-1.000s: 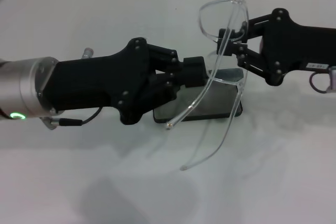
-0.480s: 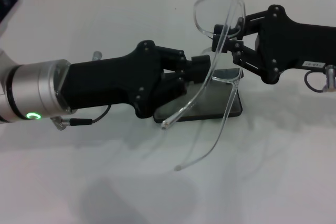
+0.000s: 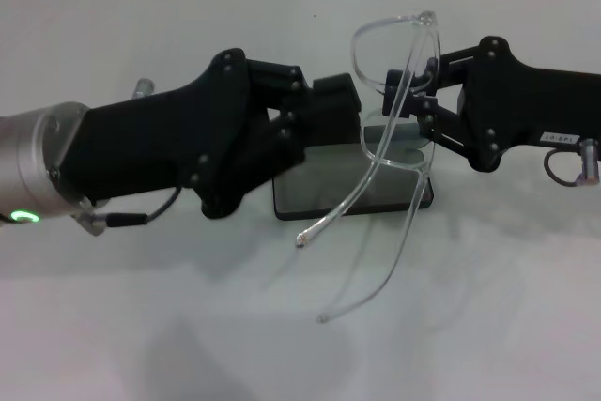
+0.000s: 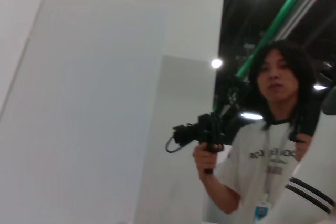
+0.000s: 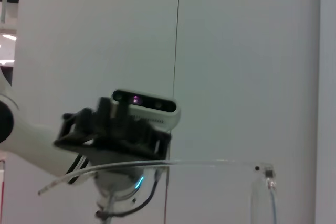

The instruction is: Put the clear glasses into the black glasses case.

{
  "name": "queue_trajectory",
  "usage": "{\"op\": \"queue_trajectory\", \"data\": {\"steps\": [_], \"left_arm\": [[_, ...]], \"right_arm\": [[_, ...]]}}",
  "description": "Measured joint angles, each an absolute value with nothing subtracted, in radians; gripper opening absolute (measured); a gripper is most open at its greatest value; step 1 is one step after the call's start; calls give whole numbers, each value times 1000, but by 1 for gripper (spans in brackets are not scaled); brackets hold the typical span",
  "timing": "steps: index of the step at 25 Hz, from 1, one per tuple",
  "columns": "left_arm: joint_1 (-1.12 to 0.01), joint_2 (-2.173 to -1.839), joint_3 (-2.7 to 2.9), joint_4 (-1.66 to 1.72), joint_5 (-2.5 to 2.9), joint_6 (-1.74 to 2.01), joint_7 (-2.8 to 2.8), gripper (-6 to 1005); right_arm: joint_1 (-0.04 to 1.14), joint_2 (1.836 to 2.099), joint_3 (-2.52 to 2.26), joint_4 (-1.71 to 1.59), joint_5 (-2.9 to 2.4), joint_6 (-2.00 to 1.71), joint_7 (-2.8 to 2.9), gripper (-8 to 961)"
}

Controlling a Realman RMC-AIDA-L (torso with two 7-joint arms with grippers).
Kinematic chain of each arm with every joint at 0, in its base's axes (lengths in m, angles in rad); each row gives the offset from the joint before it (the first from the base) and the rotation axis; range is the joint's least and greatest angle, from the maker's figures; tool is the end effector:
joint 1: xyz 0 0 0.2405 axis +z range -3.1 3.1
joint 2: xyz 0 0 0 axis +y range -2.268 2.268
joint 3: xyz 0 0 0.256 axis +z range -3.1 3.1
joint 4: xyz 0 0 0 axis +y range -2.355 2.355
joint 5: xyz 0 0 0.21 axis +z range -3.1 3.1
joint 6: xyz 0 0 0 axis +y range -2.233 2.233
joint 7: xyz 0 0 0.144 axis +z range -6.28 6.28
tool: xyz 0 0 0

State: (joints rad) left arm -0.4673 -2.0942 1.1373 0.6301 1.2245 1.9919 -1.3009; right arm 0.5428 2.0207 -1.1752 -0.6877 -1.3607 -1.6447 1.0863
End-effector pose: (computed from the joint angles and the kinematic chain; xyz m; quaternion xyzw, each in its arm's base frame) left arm -0.1709 0.2716 0.0130 0.8394 0.0537 0.5373 0.0612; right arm 0.1754 0.3304 0.0057 -0.9183 -0.0319 0.3852 0.0850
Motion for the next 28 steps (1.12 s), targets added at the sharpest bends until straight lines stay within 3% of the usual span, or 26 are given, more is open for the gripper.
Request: {"op": "queue_trajectory", "data": {"steps": [28], "left_arm": [[-488, -2099, 1202, 508, 1205, 1833, -1185, 59]], "right_arm": [[580, 2028, -1244, -632, -1208, -1671, 1054, 122]]}}
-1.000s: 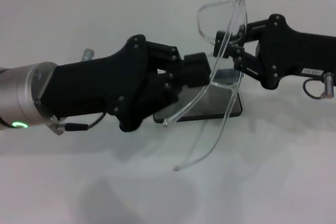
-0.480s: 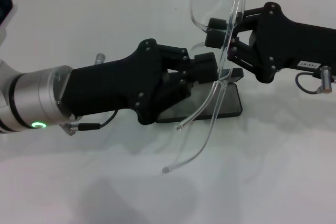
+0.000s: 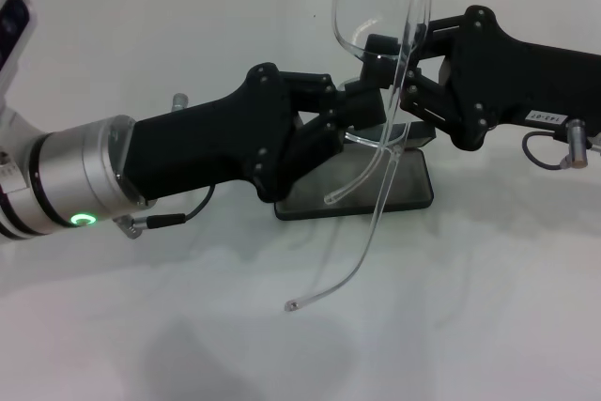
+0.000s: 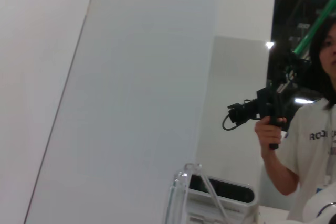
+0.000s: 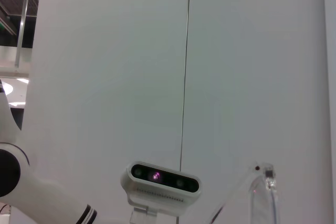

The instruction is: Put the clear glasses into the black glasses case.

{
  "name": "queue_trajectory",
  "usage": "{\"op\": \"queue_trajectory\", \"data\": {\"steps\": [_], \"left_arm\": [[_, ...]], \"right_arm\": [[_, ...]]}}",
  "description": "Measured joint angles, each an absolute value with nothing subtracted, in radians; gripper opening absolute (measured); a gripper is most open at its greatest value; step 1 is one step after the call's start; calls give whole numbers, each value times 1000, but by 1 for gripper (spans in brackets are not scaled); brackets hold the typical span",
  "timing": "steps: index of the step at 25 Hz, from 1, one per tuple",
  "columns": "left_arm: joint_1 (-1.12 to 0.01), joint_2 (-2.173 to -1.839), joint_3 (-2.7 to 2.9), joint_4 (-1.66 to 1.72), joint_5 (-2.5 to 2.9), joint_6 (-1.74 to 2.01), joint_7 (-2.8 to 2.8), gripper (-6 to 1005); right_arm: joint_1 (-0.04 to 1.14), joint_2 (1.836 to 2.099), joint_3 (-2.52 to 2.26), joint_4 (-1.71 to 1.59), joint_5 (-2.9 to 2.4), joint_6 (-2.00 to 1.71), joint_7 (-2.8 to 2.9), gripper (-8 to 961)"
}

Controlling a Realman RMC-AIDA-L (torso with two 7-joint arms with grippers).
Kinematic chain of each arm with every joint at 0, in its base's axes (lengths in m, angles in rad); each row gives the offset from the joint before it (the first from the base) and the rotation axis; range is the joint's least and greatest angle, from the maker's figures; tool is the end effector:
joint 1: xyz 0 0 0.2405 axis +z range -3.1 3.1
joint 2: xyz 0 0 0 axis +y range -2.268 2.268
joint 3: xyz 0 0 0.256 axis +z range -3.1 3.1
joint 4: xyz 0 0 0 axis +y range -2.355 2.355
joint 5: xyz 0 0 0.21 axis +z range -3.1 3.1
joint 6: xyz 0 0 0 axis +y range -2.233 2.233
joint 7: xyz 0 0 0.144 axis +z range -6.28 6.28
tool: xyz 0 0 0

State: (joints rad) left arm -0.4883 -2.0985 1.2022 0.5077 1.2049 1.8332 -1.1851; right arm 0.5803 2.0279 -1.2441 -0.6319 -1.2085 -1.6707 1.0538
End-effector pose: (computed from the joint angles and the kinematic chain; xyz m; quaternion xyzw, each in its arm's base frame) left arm -0.1808 0.2836 -0.0172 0.8531 0.0939 0.5131 0.0049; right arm 0.1549 0.3303 0.0023 -0.8930 -0.0404 0.4425 0.0708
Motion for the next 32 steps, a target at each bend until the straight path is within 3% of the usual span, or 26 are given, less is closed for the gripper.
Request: {"op": "queue_trajectory", "data": {"steps": [32], "left_arm": [[-534, -2095, 1213, 451, 1149, 1898, -1151, 58]], "right_arm": [[617, 2028, -1300, -604, -1157, -1603, 998, 126]]}}
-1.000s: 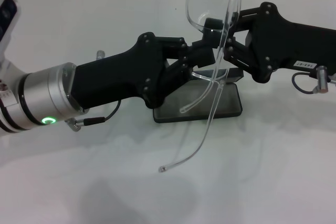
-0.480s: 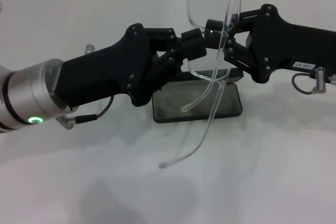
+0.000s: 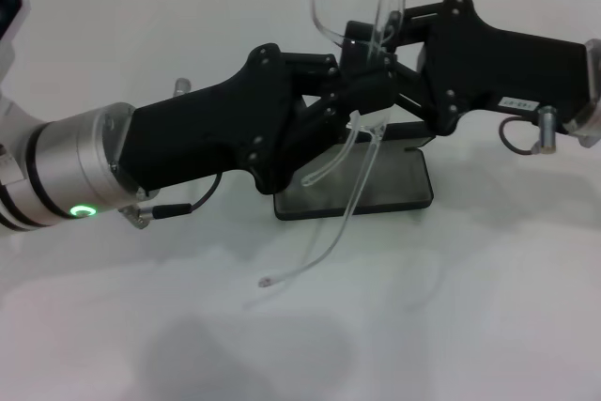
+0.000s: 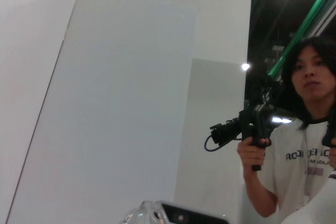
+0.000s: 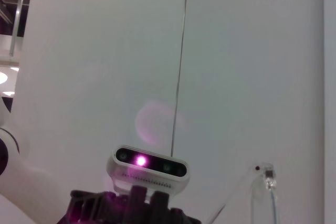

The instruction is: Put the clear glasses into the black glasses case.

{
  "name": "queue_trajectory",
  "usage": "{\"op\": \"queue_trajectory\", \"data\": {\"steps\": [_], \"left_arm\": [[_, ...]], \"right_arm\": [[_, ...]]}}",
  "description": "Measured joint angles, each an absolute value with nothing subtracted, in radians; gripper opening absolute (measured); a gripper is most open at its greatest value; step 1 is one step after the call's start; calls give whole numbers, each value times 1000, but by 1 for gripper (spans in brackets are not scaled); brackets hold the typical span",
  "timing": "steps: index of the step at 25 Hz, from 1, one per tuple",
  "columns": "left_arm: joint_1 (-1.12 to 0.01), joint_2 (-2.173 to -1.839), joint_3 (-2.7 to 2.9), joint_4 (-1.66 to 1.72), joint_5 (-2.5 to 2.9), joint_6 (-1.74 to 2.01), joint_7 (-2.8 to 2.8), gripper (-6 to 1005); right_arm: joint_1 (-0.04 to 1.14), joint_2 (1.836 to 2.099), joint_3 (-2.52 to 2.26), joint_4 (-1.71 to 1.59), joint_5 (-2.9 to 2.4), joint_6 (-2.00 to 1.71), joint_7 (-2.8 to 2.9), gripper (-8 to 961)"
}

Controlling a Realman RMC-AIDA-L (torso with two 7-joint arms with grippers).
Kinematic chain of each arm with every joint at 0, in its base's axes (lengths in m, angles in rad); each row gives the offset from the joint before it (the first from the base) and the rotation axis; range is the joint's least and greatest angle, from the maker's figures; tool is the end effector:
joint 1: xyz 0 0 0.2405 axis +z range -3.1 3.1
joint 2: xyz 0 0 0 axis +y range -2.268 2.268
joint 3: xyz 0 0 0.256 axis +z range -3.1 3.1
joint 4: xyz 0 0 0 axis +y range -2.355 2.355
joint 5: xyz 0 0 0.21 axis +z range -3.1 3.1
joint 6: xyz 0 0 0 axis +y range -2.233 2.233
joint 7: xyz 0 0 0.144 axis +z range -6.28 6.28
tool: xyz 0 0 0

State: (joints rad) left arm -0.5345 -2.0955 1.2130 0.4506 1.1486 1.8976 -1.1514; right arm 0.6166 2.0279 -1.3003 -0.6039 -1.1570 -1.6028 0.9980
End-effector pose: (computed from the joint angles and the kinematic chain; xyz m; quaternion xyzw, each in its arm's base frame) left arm -0.1702 0.2838 -0.0134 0.8358 0.0715 0.5439 0.0229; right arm 0.1453 0.3402 -0.0072 -0.8939 -0.0539 0.4363 0.0875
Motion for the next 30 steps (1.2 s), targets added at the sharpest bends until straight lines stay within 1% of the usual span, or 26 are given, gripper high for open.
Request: {"op": "queue_trajectory", "data": {"steps": [9, 30], "left_arm": [[-526, -2098, 1213, 444, 1141, 1823, -1143, 58], [-530, -2097, 1207, 425, 1140, 1821, -1141, 57]], "right_arm": [[632, 2028, -1337, -595, -1111, -1593, 978, 126], [632, 2028, -1361, -595, -1109, -1597, 977, 128]]}}
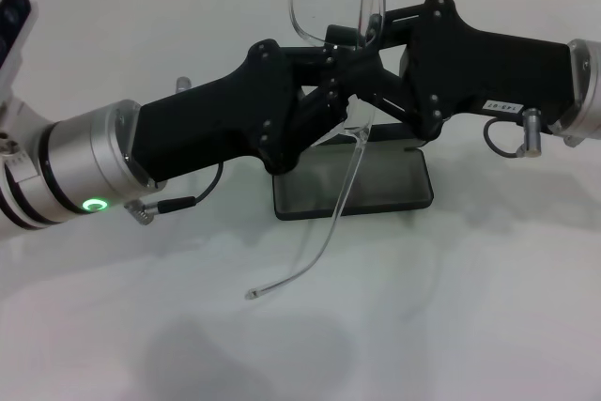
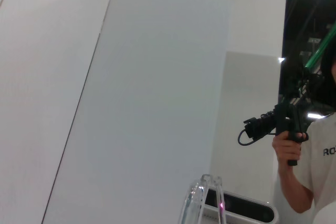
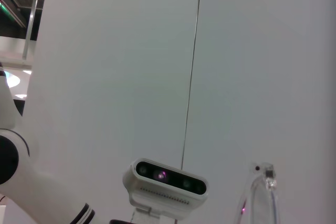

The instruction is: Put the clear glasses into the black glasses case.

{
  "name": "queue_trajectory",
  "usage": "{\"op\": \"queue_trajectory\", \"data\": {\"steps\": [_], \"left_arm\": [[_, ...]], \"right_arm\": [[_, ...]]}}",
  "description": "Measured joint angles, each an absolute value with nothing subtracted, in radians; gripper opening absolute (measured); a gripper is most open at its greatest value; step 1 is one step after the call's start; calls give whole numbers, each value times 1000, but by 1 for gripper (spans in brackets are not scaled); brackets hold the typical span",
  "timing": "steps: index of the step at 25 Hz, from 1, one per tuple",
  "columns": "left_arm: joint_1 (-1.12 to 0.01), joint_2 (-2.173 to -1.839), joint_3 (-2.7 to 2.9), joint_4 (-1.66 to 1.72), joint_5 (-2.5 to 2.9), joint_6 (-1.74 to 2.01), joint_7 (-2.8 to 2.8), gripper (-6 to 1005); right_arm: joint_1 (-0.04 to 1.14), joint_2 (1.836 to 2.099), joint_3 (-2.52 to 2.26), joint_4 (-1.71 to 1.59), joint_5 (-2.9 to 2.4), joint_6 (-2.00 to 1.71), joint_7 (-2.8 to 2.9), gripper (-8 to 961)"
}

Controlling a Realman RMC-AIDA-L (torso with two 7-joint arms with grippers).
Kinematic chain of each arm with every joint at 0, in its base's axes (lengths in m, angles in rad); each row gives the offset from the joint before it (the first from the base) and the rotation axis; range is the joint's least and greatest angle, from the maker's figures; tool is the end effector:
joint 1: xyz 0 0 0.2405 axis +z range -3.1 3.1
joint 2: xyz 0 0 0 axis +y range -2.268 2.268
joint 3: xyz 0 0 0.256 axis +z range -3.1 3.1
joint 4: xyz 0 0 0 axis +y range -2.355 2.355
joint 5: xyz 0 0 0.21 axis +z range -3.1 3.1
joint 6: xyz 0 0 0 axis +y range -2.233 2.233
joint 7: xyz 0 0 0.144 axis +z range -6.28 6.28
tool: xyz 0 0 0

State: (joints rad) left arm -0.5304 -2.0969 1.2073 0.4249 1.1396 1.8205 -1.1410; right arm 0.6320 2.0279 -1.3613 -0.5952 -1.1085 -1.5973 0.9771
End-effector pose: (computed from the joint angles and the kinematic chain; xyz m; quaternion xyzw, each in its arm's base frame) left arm -0.1776 0.2919 -0.0198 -0.8403 -0.1006 -0.5325 0.0129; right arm 0.1372 0.3382 -0.0135 -0.8919 -0.0647 0.4414 0.0750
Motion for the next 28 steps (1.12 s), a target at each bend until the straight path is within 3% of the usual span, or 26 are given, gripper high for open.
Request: {"op": "queue_trajectory", "data": {"steps": [10, 28], "left_arm": [[-511, -2085, 1204, 433, 1120, 1963, -1118, 57], [-516, -2083, 1211, 434, 1125, 1976, -1130, 56]], "right_arm": [[571, 2020, -1327, -603, -1062, -1617, 951, 129], [437, 2020, -1029, -583, -826, -2076, 963, 131]]}}
